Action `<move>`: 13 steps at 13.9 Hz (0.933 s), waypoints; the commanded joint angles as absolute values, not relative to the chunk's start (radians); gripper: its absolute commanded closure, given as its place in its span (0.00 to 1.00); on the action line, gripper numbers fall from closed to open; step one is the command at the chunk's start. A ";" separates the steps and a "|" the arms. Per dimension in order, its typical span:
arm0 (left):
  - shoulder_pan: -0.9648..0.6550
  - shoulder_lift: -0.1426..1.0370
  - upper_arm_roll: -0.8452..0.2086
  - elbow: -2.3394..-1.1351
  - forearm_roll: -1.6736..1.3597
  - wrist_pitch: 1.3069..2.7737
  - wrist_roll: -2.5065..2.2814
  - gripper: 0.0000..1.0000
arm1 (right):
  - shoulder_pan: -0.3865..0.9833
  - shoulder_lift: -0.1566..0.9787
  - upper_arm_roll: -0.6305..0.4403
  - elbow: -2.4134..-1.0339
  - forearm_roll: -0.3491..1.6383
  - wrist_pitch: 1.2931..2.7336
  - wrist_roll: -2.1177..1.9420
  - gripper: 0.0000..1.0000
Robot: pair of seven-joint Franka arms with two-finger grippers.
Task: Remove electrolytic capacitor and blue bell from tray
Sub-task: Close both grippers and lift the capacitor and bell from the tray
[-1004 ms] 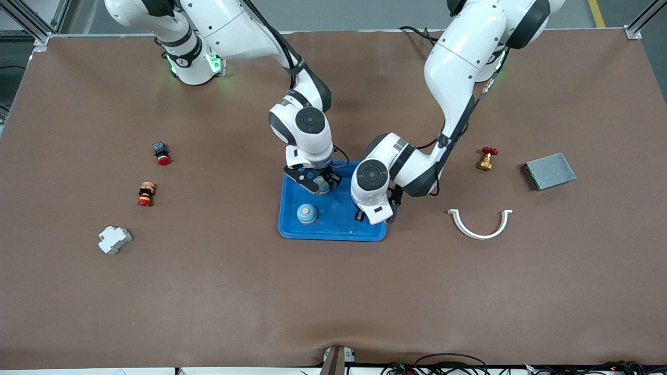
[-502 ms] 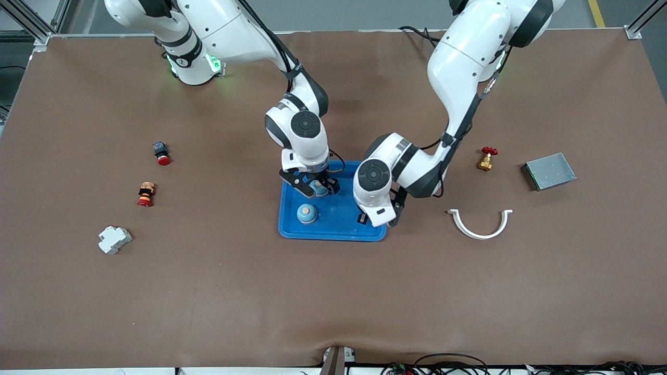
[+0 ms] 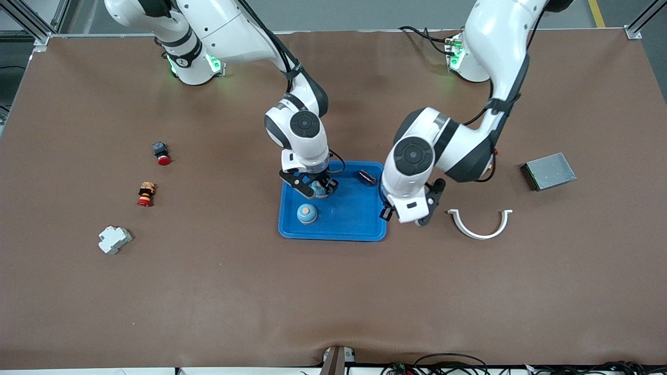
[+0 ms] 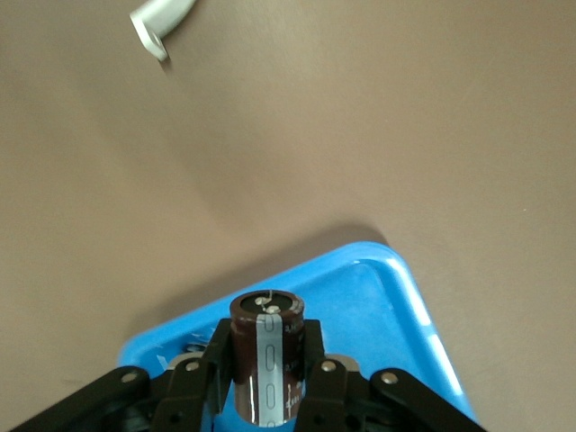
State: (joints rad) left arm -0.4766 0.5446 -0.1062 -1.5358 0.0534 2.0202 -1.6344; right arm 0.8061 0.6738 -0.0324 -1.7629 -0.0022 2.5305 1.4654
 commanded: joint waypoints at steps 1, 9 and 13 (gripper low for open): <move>-0.425 0.367 -0.117 -1.753 0.025 2.046 -1.499 1.00 | 0.766 0.673 -0.025 -1.720 -0.020 2.510 1.459 1.00; -0.210 0.104 -0.115 -2.072 -0.009 2.086 -1.018 1.00 | 0.591 0.424 -0.017 -1.753 0.063 2.151 1.035 1.00; -0.069 0.072 -0.114 -2.180 -0.009 2.183 -0.757 1.00 | 0.480 0.260 -0.020 -1.943 0.078 2.163 0.781 1.00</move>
State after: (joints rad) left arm -0.1282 0.1158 -0.1052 -2.1056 0.0093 2.1263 -0.8676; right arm 0.5343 0.3737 -0.0371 -1.7990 0.0626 2.1405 0.8901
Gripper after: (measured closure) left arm 0.656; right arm 0.361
